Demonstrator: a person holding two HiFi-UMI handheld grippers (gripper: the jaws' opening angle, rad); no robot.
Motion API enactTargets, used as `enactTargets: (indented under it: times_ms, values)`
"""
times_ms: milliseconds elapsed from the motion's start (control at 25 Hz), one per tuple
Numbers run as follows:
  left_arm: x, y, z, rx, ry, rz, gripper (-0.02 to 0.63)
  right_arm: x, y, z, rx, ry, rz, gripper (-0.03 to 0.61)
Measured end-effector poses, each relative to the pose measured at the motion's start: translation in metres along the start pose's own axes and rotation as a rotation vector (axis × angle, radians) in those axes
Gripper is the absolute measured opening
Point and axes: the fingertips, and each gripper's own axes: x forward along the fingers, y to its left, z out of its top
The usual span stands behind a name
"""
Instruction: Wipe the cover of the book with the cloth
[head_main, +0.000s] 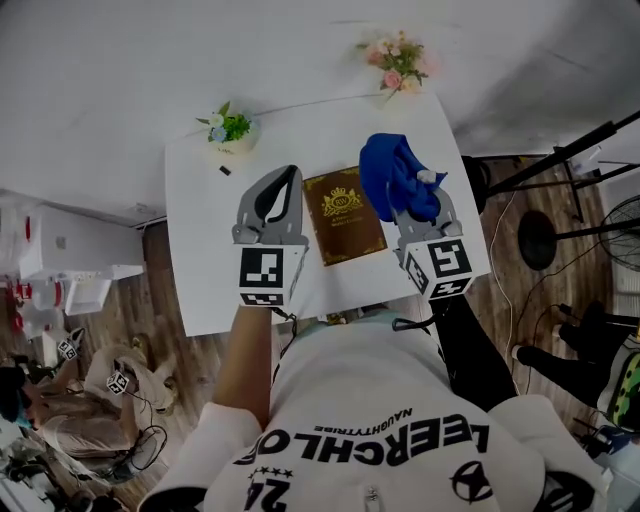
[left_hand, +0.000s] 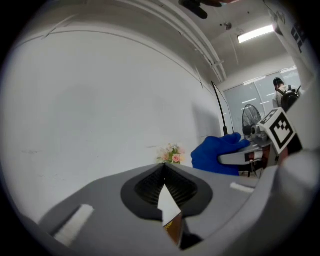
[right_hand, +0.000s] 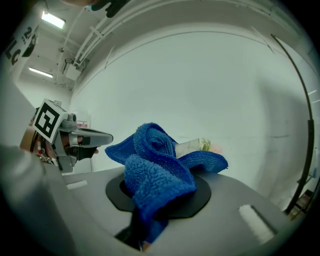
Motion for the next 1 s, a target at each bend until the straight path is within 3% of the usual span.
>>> enactTargets:
  times_ms: [320, 1000]
  values:
    - [0.002, -0.003, 0.015, 0.007, -0.041, -0.007, 0.057, -0.002, 0.001, 0.025, -0.049, -0.061, -0.008, 0.087]
    - [-0.013, 0.004, 0.013, 0.003, -0.028, 0.011, 0.057, 0.004, 0.011, 0.032, -0.045, -0.079, 0.008, 0.087]
